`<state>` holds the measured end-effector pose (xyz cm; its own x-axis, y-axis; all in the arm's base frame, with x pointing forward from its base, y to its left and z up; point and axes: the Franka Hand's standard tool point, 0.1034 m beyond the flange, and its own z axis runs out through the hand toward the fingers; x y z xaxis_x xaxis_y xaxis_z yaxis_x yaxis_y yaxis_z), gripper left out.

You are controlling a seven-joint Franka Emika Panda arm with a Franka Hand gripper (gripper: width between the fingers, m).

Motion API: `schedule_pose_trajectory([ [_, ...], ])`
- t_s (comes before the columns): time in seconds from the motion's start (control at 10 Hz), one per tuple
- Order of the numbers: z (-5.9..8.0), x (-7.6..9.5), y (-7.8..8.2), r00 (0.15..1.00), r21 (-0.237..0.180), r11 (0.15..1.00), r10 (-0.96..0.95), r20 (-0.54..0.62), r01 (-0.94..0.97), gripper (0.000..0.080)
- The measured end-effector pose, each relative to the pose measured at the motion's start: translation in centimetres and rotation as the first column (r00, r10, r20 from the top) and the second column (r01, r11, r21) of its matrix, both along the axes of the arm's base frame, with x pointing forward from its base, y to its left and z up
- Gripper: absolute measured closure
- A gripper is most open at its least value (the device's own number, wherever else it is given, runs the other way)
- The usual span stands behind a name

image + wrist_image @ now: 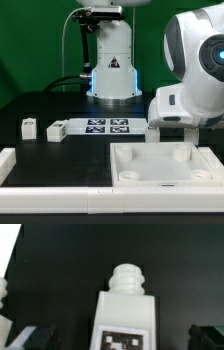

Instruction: Assemble one leg

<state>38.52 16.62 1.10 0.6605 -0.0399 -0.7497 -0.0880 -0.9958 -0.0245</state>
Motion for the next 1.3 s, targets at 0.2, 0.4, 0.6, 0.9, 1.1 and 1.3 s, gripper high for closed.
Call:
schedule_pose_trajectory([
  [0.2, -0.12, -0.08, -0.05, 1.000, 0.000, 1.000, 0.000, -0.003, 0.000, 0.0150],
  [0.4, -0.16, -0.06, -0.15, 1.000, 0.001, 1.000, 0.000, -0.003, 0.000, 0.0304],
  [0.6, -0.16, -0.05, -0.14, 1.000, 0.001, 1.000, 0.000, -0.003, 0.000, 0.0440],
  [0.9, -0.16, -0.06, -0.14, 1.000, 0.001, 1.000, 0.000, -0.003, 0.000, 0.0513],
  [1.1, -0.16, -0.06, -0.14, 1.000, 0.001, 1.000, 0.000, -0.003, 0.000, 0.0513],
  [1.3, -0.03, -0.09, -0.18, 1.000, 0.001, 1.000, 0.000, -0.007, 0.000, 0.0513],
])
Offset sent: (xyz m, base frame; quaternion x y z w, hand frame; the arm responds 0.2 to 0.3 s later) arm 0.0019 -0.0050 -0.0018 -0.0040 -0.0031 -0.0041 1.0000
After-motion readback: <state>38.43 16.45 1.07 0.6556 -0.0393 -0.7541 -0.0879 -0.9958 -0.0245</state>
